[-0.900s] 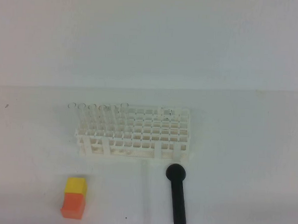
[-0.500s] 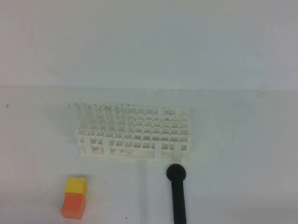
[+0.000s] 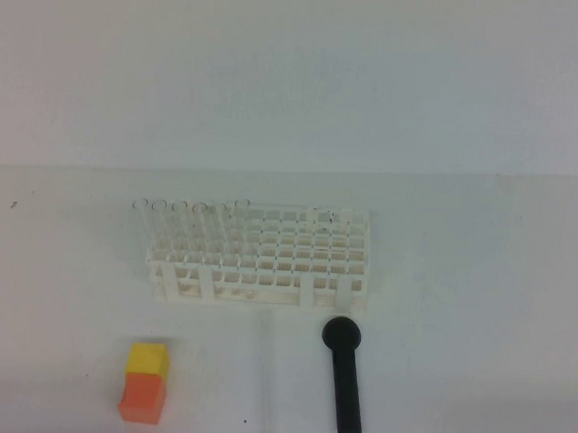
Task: Place the test tubes
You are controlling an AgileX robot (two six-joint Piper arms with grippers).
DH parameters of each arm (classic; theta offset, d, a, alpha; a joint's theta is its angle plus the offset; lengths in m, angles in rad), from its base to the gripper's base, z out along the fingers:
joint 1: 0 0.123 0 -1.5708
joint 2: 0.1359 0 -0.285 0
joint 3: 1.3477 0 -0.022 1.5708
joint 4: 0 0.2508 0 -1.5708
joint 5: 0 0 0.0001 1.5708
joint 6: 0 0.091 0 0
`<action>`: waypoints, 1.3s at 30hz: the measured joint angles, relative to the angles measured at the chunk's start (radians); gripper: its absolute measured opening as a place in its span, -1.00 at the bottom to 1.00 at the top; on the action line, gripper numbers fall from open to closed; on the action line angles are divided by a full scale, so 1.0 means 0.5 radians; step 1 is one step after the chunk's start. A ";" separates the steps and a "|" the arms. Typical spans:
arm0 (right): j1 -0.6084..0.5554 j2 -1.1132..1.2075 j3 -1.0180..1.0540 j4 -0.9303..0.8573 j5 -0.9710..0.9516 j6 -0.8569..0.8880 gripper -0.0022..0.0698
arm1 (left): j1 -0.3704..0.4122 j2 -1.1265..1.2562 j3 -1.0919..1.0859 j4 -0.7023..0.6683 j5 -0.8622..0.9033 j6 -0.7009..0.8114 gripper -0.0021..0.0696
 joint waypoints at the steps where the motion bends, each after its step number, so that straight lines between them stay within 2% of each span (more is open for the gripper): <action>1: 0.000 0.000 0.000 0.000 0.000 0.000 -0.94 | 0.000 0.000 0.000 0.000 0.000 0.000 -0.95; 31: 0.000 0.000 0.000 0.000 0.000 0.000 -0.94 | 0.000 0.003 0.000 0.000 -0.015 0.000 -0.95; 39: 0.000 0.000 0.012 0.000 -0.204 0.000 -0.94 | 0.000 0.003 0.000 0.073 -0.215 0.000 -0.95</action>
